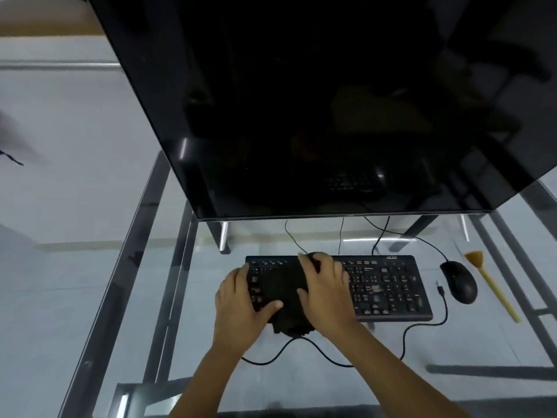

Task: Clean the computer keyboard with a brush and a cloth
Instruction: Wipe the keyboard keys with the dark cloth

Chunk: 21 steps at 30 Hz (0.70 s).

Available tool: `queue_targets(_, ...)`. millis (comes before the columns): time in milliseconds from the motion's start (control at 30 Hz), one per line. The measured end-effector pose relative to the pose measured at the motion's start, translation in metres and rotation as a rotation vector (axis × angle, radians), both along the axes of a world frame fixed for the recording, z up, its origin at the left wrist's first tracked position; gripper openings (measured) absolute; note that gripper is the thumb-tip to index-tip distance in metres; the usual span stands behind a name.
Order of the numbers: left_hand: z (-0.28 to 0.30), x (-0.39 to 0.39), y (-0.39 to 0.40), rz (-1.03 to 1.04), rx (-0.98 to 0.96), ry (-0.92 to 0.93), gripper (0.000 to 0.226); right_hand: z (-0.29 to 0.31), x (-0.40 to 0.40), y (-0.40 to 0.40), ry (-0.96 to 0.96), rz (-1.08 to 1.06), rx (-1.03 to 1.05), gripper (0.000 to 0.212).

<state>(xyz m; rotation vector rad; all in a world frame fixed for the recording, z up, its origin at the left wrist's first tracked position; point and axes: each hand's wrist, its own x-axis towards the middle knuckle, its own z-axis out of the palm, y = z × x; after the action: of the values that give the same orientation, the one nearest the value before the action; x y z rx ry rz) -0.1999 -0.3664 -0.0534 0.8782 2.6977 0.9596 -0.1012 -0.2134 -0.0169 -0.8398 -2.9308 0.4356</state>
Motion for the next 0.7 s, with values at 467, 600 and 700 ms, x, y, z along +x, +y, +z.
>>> queue_targets(467,-0.037,-0.022,-0.021,-0.304,-0.145,-0.048,0.124,-0.026,-0.032,-0.005,0.079,0.017,0.007,0.046)
queue_targets(600,-0.037,-0.022,-0.022,-0.293,-0.119,-0.060,0.124,-0.030,-0.029,-0.015,0.068,0.302,0.072,0.052)
queue_targets(700,-0.034,-0.021,-0.022,-0.280,-0.108,-0.066,0.124,-0.025,-0.041,0.001,0.069,0.017,-0.018,0.046)
